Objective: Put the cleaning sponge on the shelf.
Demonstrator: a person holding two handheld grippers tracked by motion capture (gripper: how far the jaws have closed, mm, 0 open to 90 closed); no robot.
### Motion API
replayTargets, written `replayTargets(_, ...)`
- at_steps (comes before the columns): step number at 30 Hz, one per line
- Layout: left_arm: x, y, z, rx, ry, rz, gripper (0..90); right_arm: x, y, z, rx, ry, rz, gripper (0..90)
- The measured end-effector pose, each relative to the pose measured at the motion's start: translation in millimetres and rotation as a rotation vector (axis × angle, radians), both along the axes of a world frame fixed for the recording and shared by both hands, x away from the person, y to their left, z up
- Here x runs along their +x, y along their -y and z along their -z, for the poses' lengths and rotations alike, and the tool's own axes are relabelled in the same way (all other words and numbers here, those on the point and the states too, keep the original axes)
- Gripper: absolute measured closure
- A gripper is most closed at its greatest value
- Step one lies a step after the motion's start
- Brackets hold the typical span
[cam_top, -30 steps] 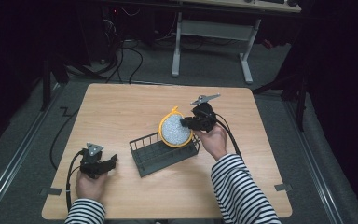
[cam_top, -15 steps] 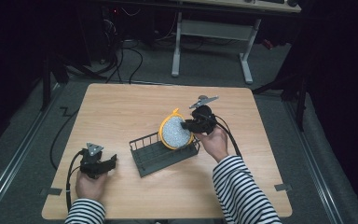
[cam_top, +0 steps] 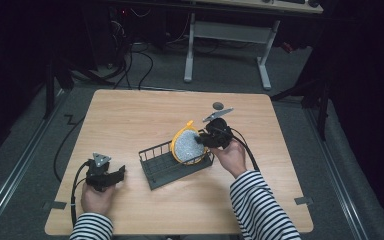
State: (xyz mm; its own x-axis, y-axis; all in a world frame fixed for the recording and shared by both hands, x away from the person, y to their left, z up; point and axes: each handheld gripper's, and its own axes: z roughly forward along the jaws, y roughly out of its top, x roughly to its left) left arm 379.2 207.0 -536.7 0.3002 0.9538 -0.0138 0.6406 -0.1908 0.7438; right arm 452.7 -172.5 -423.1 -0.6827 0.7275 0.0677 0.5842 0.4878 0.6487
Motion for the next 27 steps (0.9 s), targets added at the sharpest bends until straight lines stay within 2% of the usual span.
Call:
replayTargets(6, 0.0, 0.0, 0.0, 0.000, 0.000, 0.000, 31.5, -3.6, -2.2, 0.0, -0.020, 0.023, -0.004, 77.1)
replayTargets(12, 0.0, 0.0, 0.0, 0.000, 0.000, 0.000, 31.5, -3.7, -2.2, 1.2, -0.023, 0.015, 0.001, 76.8)
replayTargets(16, 0.0, 0.0, 0.0, 0.000, 0.000, 0.000, 31.5, -4.3, -2.7, 1.2, -0.039, 0.025, -0.004, 76.0)
replayTargets(18, 0.0, -0.1, 0.0, 0.000, 0.000, 0.000, 31.4, -4.7, -2.6, 1.4, -0.046, 0.029, 0.002, 72.6)
replayTargets(20, 0.0, -0.2, 0.0, -0.002, 0.000, 0.000, 31.4, -4.8, -1.0, 1.0, -0.037, 0.031, 0.018, 64.3)
replayTargets(21, 0.0, -0.2, 0.0, -0.002, 0.000, 0.000, 31.4, -4.8, -1.0, 1.0, -0.037, 0.031, 0.018, 64.3)
replayTargets(24, 0.0, -0.2, 0.0, -0.001, -0.001, 0.000, 31.4, -5.8, 5.0, -2.8, 0.003, 0.034, 0.033, 51.4)
replayTargets(27, 0.0, -0.1, 0.0, -0.001, 0.000, 0.000, 31.4, -7.1, 8.3, -5.4, 0.017, 0.035, 0.038, 49.4)
